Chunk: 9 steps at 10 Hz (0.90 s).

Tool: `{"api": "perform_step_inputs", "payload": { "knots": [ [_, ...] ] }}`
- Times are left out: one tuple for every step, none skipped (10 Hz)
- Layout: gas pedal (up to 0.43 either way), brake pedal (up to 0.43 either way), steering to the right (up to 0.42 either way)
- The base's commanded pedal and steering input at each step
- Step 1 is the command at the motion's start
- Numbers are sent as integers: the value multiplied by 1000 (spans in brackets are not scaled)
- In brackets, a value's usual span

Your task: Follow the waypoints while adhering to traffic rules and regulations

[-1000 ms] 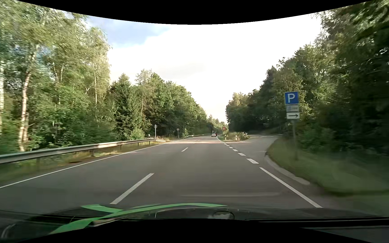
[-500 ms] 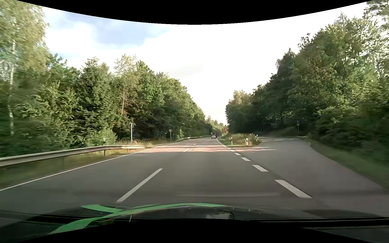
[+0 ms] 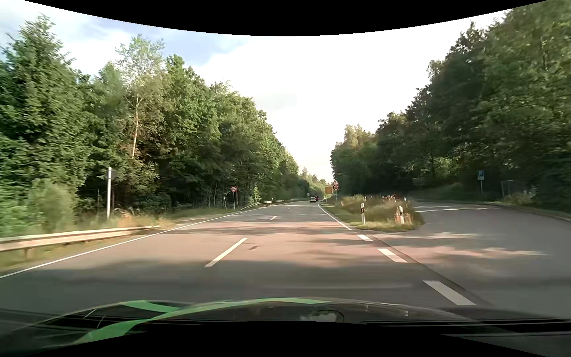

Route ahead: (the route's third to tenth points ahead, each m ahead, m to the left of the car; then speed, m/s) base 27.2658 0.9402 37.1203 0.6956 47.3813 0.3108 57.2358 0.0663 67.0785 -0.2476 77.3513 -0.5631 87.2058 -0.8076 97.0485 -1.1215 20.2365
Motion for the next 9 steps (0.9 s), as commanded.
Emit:
{"api": "perform_step_inputs", "payload": {
  "knots": [
    [138, 0, 3],
    [157, 0, 3],
    [177, 0, 3],
    [197, 0, 3],
    [197, 0, 3],
    [197, 0, 3],
    [209, 0, 3],
    [209, 0, 3],
    [209, 0, 3]
  ]
}}
